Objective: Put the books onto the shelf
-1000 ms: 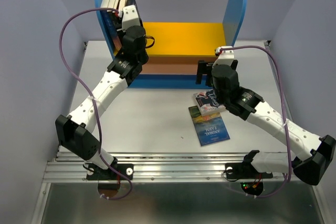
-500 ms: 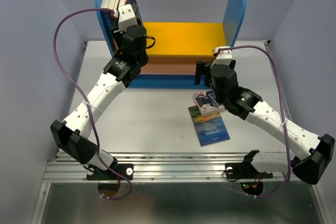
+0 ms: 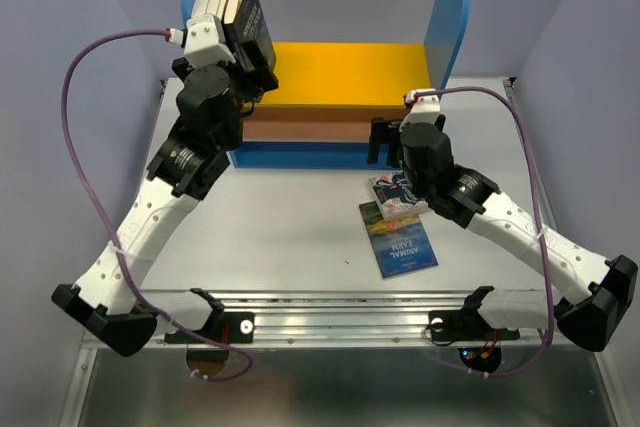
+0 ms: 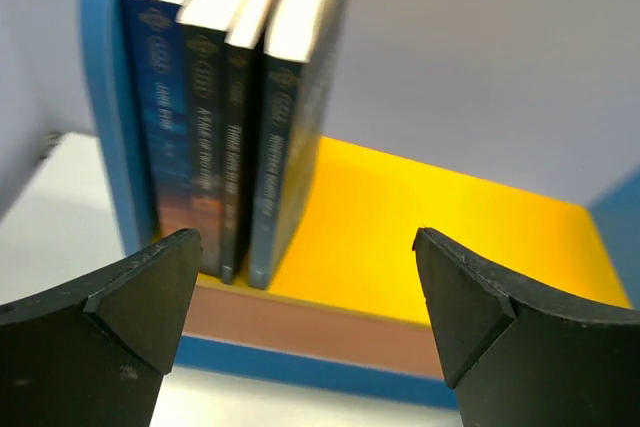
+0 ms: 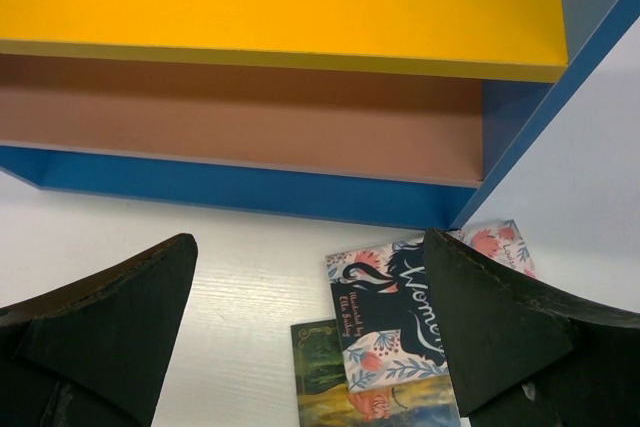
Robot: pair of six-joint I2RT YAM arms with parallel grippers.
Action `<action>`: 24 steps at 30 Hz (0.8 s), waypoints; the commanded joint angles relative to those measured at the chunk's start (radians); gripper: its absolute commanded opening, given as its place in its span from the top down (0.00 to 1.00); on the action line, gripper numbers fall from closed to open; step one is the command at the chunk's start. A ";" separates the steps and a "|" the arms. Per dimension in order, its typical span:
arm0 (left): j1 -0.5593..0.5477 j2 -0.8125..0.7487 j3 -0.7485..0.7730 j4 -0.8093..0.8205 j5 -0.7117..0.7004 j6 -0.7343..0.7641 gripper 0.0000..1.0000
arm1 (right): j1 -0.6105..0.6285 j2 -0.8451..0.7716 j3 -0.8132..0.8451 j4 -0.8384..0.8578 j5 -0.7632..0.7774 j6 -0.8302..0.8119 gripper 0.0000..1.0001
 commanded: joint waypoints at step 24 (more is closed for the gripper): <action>-0.086 0.185 -0.742 0.615 0.956 -0.209 0.01 | -0.598 -0.225 -0.684 0.185 -0.731 0.691 0.00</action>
